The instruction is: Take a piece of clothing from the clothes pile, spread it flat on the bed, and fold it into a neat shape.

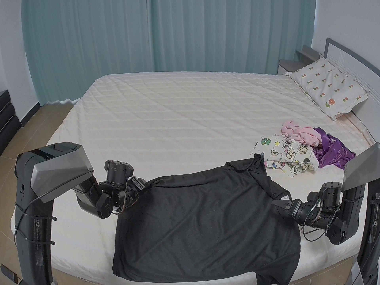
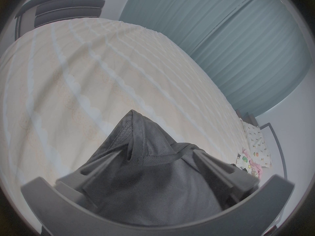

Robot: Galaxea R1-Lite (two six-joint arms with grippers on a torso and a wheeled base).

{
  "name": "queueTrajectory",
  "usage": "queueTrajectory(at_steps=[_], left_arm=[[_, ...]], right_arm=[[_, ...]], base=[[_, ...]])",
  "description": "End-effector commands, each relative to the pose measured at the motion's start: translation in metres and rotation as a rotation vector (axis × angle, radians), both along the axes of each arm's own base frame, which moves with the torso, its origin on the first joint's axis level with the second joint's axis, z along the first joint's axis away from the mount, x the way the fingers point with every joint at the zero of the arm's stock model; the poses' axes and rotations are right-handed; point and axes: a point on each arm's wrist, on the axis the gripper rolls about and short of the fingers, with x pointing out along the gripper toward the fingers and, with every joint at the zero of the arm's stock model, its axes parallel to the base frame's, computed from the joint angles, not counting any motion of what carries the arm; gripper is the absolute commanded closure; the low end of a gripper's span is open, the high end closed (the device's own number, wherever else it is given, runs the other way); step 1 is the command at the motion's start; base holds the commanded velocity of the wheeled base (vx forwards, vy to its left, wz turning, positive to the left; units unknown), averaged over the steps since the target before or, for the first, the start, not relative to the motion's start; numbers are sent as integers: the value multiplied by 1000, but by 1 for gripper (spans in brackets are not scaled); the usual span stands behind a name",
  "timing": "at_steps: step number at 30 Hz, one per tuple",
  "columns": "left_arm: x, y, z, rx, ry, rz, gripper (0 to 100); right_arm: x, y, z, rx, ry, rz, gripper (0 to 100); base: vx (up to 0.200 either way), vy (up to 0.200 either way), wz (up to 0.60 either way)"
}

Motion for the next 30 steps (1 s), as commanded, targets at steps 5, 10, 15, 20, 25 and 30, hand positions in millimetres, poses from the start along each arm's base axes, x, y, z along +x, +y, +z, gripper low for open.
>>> queueTrajectory(at_steps=[5,10,15,20,25,30], left_arm=[[39,9,3,34,-39,91,100],[57,27,13,23,-81,141,100],[72,43,11,23,-96,180,100],[83,47,4,30,-69,192,100],[92,46,0,26,-71,189,100],[94,46,3,20,-63,185,0]], right_arm=[[0,0,1,1,-9,0,0],[1,0,1,0,-10,-2,0],[1,0,2,1,-17,-2,0],[2,0,1,1,-17,-2,0],[3,1,2,5,-21,-2,0],[8,1,13,43,-58,-25,0]], base=[[0,0,0],[0,0,0],[0,0,0],[0,0,0],[0,0,0],[0,0,0]])
